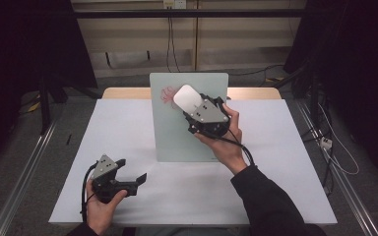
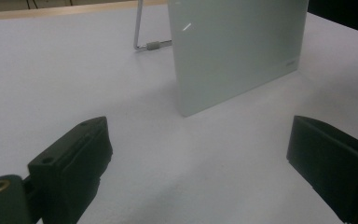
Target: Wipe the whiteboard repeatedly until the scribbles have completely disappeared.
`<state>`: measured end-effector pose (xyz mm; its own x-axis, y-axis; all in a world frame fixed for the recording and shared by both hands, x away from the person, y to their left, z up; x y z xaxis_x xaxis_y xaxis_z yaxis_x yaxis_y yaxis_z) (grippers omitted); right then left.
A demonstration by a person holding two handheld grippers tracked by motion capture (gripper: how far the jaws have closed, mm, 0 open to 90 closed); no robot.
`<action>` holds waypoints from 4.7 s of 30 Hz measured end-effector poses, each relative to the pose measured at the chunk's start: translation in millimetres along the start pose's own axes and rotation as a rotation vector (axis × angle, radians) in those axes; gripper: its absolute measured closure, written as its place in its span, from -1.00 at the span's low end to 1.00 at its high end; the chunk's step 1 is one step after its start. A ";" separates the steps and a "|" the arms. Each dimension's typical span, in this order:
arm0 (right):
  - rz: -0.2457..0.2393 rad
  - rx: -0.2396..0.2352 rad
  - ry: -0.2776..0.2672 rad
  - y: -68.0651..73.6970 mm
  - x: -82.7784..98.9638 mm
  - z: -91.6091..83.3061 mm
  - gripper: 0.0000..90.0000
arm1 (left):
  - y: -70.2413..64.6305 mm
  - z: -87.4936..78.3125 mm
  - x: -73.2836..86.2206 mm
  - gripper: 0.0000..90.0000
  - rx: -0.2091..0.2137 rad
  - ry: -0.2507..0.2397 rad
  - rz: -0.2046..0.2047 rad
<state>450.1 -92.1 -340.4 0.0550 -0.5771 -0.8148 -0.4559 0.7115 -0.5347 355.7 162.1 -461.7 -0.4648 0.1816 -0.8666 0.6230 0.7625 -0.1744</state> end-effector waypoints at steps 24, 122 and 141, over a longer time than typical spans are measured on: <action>-0.017 -0.050 0.000 36.3 -14.2 19.2 -0.30 | -0.8 -0.9 -0.5 -0.86 0.001 -0.004 0.004; -0.016 -0.032 0.026 25.9 -28.7 22.2 -0.30 | -0.9 -1.4 -0.5 -0.86 0.000 -0.001 0.014; -0.078 -0.146 0.043 90.1 -21.4 38.9 -0.30 | -1.8 -1.1 0.1 -0.87 0.005 -0.001 0.010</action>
<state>442.4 -0.1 -379.9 0.0586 -0.6470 -0.7602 -0.5764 0.5998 -0.5549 353.8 161.4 -461.0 -0.4580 0.1884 -0.8687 0.6304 0.7579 -0.1680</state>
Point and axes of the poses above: each handheld gripper's, and its own axes: z roughly forward along the jaws, x roughly out of its underside, y roughly to its left, the point moved 6 cm from there along z, roughly forward along the jaws, and after that the axes turned 3 degrees about -z, right-handed, at the moved point
